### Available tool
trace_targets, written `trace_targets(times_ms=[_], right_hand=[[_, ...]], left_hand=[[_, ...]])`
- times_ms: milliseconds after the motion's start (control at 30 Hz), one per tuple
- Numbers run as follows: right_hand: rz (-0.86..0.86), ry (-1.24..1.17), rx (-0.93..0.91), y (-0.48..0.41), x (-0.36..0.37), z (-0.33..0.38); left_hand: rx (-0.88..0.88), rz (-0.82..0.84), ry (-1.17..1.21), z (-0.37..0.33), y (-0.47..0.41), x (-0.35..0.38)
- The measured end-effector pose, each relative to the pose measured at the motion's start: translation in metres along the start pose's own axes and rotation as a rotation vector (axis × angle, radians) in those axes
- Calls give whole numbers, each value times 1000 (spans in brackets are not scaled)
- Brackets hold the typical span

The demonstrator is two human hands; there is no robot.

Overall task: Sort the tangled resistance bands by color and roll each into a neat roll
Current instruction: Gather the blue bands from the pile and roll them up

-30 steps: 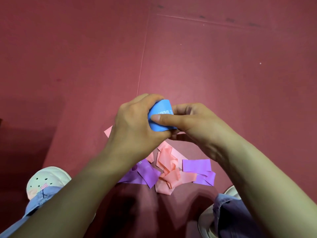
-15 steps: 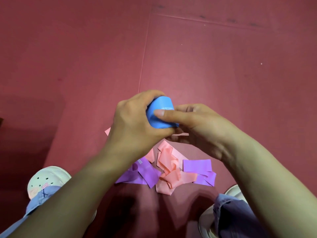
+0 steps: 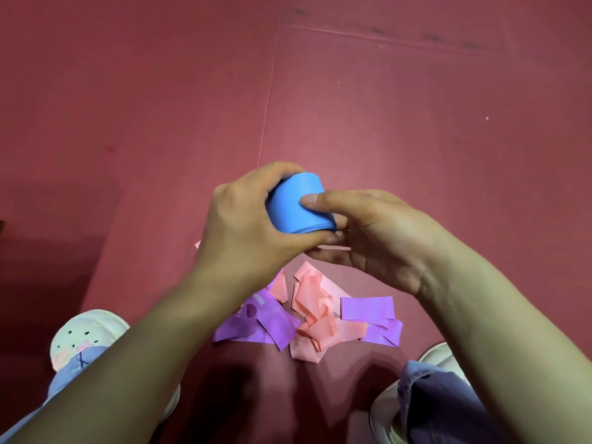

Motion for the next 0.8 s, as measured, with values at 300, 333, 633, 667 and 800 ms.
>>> trace_targets(times_ms=[300,333,633,667,800], right_hand=[[-21,-85,-44,0,-1,2],[-24,-119,-29,0,-2,2],[-42,106,-61,1,2,1],[-53,90,-61,1,2,2],[-77,-40,-14,2,-3,2]], left_hand=[[-29,73,12,-2,0,0],[-53,81,46,-1,0,0],[37,40,-83,-2,3,2],[43,57,-88,-3,3,3],[-10,133,-28,-5,1,2]])
Point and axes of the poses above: each hand's wrist, its own y-axis away from the middle knuckle, its own x-axis out of the palm, z = x × y, the point moved 4 cm from there along -y, towards the middle knuckle, and after that the axes turned 8 degrees about -y, right-handed, at the moved point
